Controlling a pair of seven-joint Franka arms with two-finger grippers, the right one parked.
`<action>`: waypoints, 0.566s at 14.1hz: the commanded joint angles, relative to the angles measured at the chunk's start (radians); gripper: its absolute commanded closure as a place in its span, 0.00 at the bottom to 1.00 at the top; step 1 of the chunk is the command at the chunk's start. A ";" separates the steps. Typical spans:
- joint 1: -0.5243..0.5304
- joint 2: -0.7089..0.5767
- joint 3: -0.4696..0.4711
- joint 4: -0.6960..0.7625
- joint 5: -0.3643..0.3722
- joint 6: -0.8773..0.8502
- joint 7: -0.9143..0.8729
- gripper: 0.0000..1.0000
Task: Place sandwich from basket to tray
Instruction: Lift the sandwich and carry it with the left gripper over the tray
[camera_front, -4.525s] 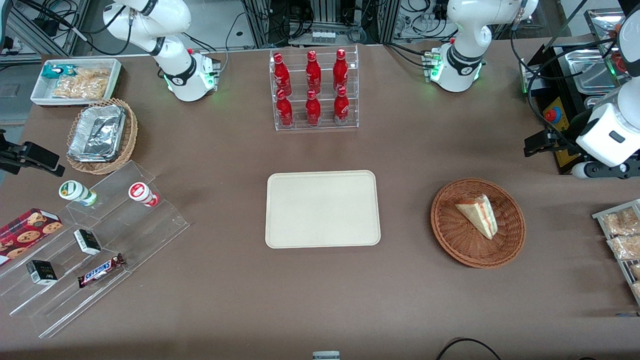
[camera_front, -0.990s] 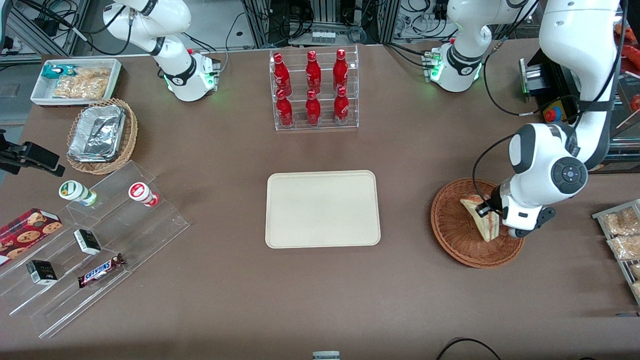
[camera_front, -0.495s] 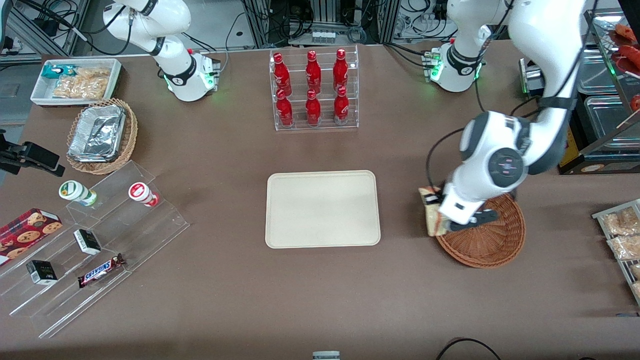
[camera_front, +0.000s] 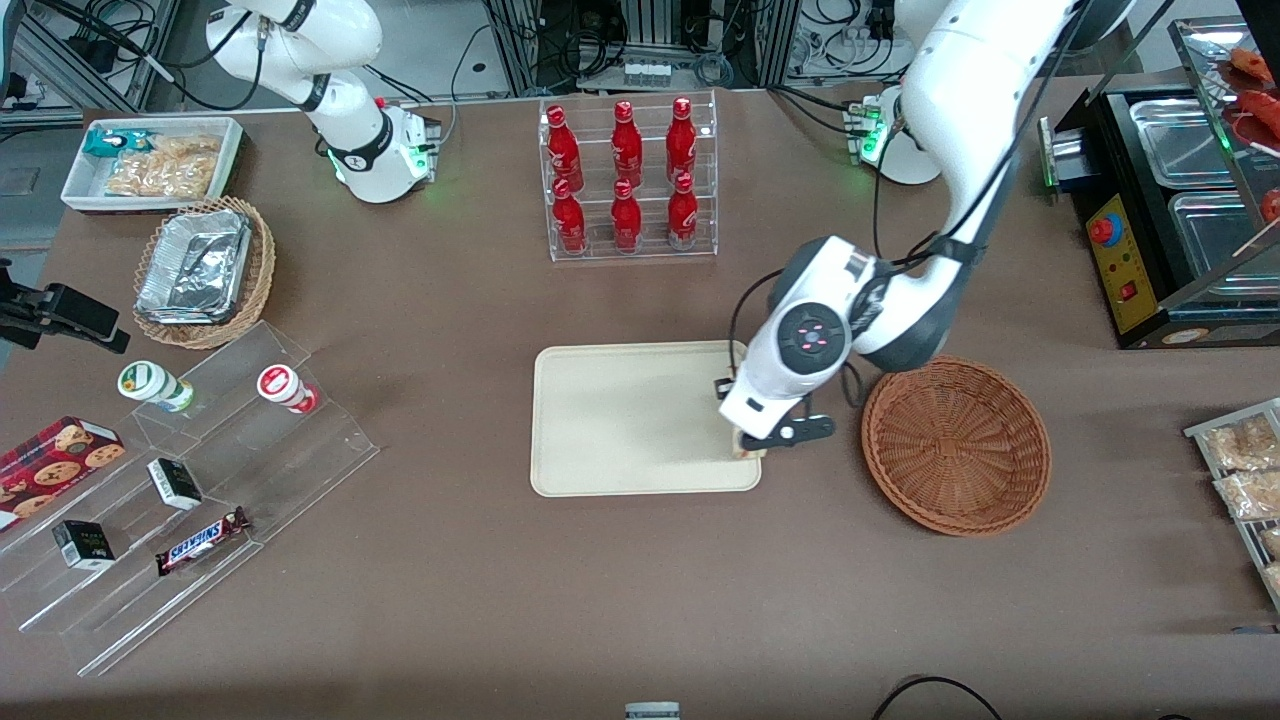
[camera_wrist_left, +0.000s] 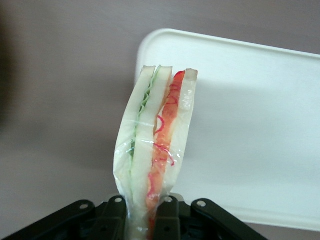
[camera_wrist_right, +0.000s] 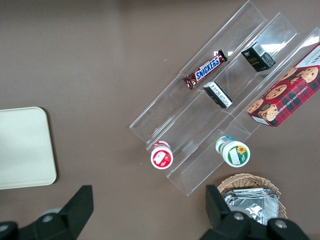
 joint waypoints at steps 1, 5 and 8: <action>-0.079 0.103 0.011 0.132 0.077 -0.023 -0.124 0.86; -0.151 0.201 0.011 0.250 0.093 -0.023 -0.181 0.86; -0.185 0.260 0.012 0.290 0.093 -0.020 -0.193 0.85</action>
